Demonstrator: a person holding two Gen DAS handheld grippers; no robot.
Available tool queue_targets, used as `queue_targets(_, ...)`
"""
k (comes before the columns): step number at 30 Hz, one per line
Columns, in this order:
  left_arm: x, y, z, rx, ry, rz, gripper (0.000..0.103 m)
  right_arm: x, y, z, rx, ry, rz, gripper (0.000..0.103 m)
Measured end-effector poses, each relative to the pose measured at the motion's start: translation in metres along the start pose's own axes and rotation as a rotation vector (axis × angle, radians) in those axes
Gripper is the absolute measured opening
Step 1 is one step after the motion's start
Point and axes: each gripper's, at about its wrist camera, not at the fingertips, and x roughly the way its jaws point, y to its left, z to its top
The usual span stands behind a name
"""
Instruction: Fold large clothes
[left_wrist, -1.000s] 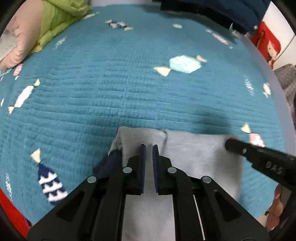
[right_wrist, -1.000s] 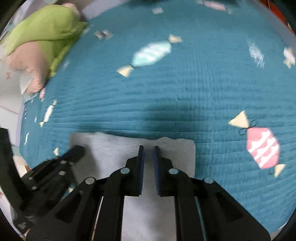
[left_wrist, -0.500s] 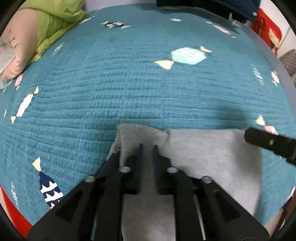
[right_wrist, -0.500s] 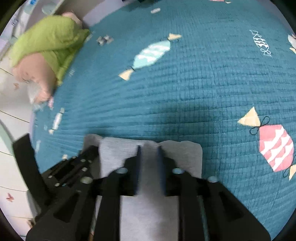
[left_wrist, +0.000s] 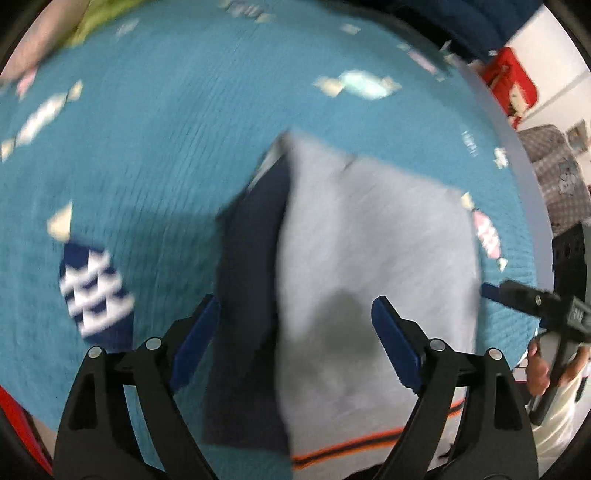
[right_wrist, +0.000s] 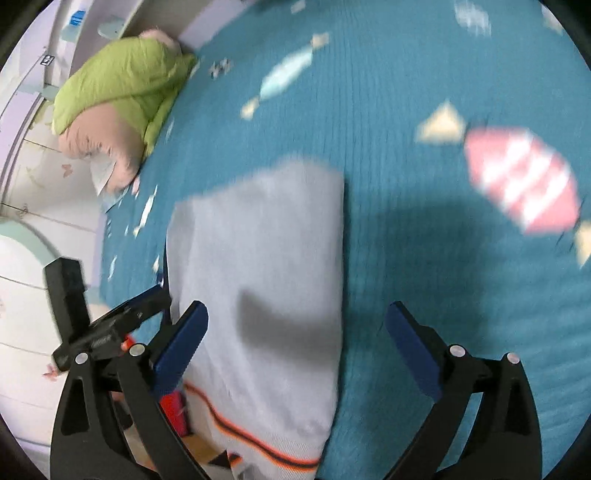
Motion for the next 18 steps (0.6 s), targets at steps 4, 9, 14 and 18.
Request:
queue_targets(4,0.019,0.026,-0.017,-0.079,0.1,-0.141,0.086,0.023,-0.004,-0.015,0.022,0.074,0.103,0.094)
queue_targets(9,0.024,0.047,-0.022,-0.097,0.09,-0.336,0.092,0.035,-0.004,-0.013,0.007,0.082,0.254,0.096)
queue_targets(14,0.028,0.05,-0.016,-0.085,0.154,-0.444,0.091,0.037,-0.006,-0.005,0.024,0.12,0.389,0.097)
queue_targets(18,0.031,0.038,-0.013,-0.036,0.196,-0.469,0.089,0.035,-0.008,-0.002,0.012,0.116,0.459,0.097)
